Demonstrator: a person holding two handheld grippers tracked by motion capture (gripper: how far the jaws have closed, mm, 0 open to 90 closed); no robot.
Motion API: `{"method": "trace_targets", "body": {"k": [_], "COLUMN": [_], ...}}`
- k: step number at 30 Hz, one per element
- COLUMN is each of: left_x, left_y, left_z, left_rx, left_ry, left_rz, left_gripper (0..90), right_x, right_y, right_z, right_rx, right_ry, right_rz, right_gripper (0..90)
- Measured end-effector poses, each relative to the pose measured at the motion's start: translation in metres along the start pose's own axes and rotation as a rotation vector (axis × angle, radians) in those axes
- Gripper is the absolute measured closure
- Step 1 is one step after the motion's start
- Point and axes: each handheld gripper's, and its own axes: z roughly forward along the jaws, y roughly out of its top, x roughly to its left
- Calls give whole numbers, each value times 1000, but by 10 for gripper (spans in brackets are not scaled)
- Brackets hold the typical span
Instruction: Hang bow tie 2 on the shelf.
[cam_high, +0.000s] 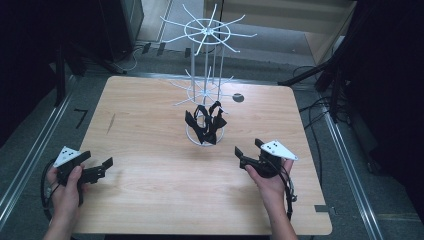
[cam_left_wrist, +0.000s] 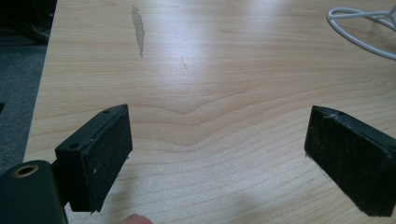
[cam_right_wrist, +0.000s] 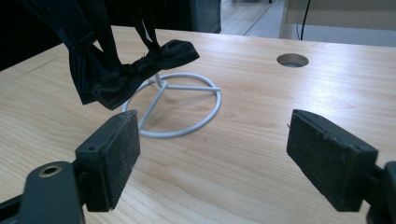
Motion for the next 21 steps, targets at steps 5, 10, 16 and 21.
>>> {"method": "trace_targets", "body": {"k": [5, 10, 16, 21], "left_x": [0, 0, 0, 0], "left_y": [0, 0, 0, 0], "left_z": [0, 0, 0, 0], "left_rx": [-1, -2, -2, -3], "left_ry": [-1, -2, -2, -1], "left_rz": [-1, 0, -1, 0], "left_gripper": [82, 83, 82, 82], "right_x": [-1, -5, -11, -17], "right_y": [-4, -11, -17, -26], "right_z": [-4, -9, -15, -23], "right_rx": [19, 36, 47, 62], "right_ry": [-4, -21, -32, -36], "right_rz": [-13, -18, -12, 1], "right_gripper": [152, 149, 147, 143]}}
